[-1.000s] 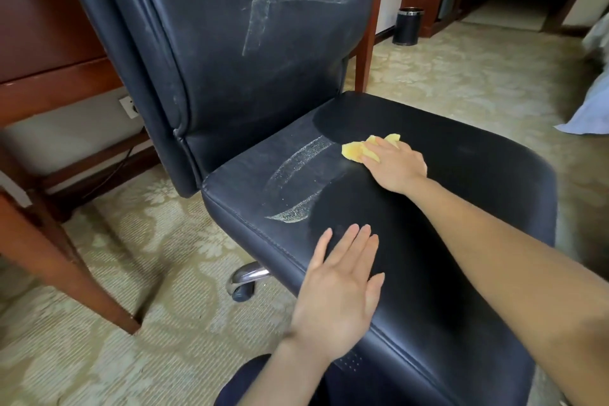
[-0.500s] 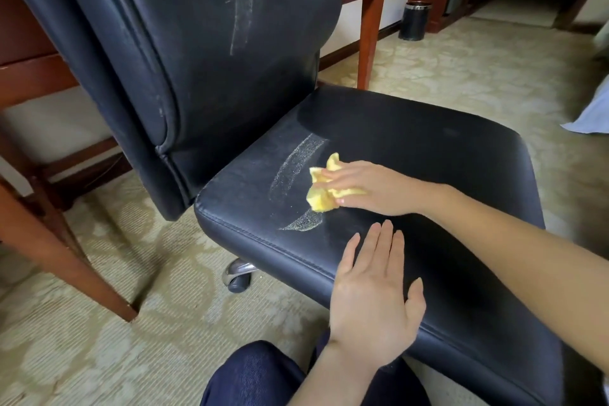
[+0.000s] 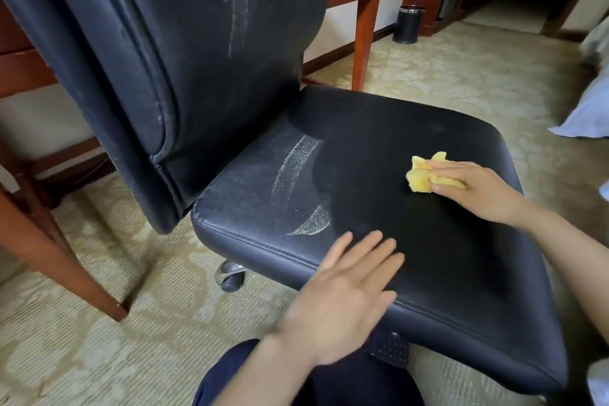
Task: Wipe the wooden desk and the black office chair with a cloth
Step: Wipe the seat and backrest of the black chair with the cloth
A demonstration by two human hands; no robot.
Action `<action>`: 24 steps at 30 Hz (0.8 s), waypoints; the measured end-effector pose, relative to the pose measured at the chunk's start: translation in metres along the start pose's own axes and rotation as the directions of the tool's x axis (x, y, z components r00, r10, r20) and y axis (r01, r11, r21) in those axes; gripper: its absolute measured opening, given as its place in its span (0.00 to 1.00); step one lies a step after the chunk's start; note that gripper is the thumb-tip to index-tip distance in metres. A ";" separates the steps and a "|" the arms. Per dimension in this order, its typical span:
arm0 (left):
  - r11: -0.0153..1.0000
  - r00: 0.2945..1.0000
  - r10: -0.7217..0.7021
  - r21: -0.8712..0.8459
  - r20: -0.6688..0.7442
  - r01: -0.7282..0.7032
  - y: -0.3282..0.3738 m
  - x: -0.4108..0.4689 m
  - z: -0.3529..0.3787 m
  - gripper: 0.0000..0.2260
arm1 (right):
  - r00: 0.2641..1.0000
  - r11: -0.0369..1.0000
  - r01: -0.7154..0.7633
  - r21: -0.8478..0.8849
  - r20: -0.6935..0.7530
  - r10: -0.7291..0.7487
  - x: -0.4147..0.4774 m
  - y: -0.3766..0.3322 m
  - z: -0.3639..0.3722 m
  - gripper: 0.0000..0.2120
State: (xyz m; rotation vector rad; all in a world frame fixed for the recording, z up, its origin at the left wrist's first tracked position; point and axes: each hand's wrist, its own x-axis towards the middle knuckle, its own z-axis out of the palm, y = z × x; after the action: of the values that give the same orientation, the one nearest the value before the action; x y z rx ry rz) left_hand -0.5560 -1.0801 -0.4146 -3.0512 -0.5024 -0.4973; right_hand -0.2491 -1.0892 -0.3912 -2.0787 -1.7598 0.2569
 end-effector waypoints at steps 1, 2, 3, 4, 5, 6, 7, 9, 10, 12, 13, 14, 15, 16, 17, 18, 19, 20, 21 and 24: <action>0.998 0.999 -0.025 -0.055 -0.029 0.024 -0.013 -0.004 -0.006 0.20 | 0.999 1.000 -0.026 -0.010 -0.020 0.026 0.006 0.001 0.003 0.16; 0.994 0.996 -0.069 -0.091 -0.062 0.063 -0.026 -0.008 -0.013 0.19 | 0.997 0.997 -0.069 -0.028 -0.044 0.068 0.013 -0.001 0.006 0.17; 0.988 0.989 -0.116 -0.114 -0.095 0.105 -0.040 -0.012 -0.019 0.18 | 0.990 0.990 -0.128 -0.054 -0.071 0.124 0.019 -0.005 0.010 0.18; 0.981 0.979 -0.164 -0.127 -0.121 0.149 -0.055 -0.015 -0.025 0.18 | 0.979 0.979 -0.188 -0.080 -0.099 0.180 0.025 -0.009 0.014 0.18; 0.971 0.966 -0.217 -0.134 -0.139 0.198 -0.070 -0.019 -0.030 0.18 | 0.968 0.967 -0.233 -0.103 -0.123 0.220 0.032 -0.015 0.016 0.18; 0.957 0.949 -0.275 -0.133 -0.153 0.256 -0.085 -0.022 -0.035 0.18 | 0.958 0.956 -0.267 -0.122 -0.136 0.251 0.039 -0.021 0.019 0.18; 0.938 0.925 -0.341 -0.127 -0.168 0.322 -0.100 -0.025 -0.038 0.18 | 0.950 0.944 -0.300 -0.140 -0.136 0.282 0.047 -0.029 0.022 0.17; 0.874 0.857 -0.486 -0.127 -0.174 0.470 -0.124 -0.028 -0.039 0.16 | 0.939 0.923 -0.343 -0.175 -0.104 0.329 0.061 -0.050 0.028 0.17; 0.834 0.819 -0.551 -0.134 -0.160 0.535 -0.133 -0.029 -0.037 0.16 | 0.941 0.921 -0.339 -0.193 -0.084 0.329 0.067 -0.063 0.034 0.16; 0.783 0.774 -0.620 -0.152 -0.125 0.603 -0.146 -0.027 -0.032 0.18 | 0.957 0.932 -0.289 -0.217 -0.067 0.281 0.076 -0.091 0.046 0.14; 0.773 0.767 -0.632 -0.167 -0.113 0.612 -0.150 -0.025 -0.029 0.19 | 0.967 0.941 -0.254 -0.223 -0.064 0.246 0.078 -0.105 0.053 0.13; 0.768 0.764 -0.637 -0.176 -0.103 0.616 -0.153 -0.022 -0.025 0.20 | 0.976 0.951 -0.217 -0.222 -0.058 0.210 0.078 -0.117 0.060 0.14; 0.767 0.763 -0.638 -0.171 -0.099 0.619 -0.154 -0.020 -0.021 0.20 | 0.983 0.959 -0.181 -0.218 -0.047 0.175 0.076 -0.127 0.066 0.15; 0.769 0.763 -0.637 -0.152 -0.105 0.621 -0.154 -0.018 -0.017 0.20 | 0.989 0.965 -0.147 -0.217 -0.039 0.142 0.073 -0.135 0.071 0.17; 0.771 0.762 -0.636 -0.130 -0.121 0.624 -0.153 -0.018 -0.013 0.20 | 0.993 0.969 -0.114 -0.220 -0.033 0.109 0.068 -0.141 0.075 0.18; 0.772 0.759 -0.636 -0.110 -0.139 0.626 -0.152 -0.019 -0.011 0.20 | 0.997 0.972 -0.078 -0.223 -0.028 0.074 0.063 -0.147 0.078 0.18; 0.773 0.759 -0.635 -0.095 -0.146 0.628 -0.152 -0.020 -0.008 0.21 | 0.999 0.974 -0.041 -0.223 -0.015 0.038 0.057 -0.151 0.081 0.19; 0.775 0.762 -0.631 -0.075 -0.146 0.627 -0.152 -0.022 -0.007 0.22 | 1.000 0.977 0.002 -0.215 0.002 -0.002 0.049 -0.156 0.083 0.19; 0.780 0.768 -0.624 -0.050 -0.143 0.624 -0.153 -0.024 -0.006 0.24 | 0.999 0.979 0.045 -0.198 0.021 -0.042 0.041 -0.162 0.084 0.19; 0.793 0.786 -0.606 -0.008 -0.124 0.609 -0.156 -0.022 -0.004 0.28 | 0.990 0.983 0.120 -0.136 0.093 -0.108 0.013 -0.175 0.086 0.21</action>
State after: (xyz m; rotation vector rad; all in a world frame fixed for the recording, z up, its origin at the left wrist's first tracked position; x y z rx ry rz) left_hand -0.6264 -0.9392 -0.4243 -2.7365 -1.4871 -0.6599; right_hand -0.4380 -1.0388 -0.3945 -2.0812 -1.9935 0.1954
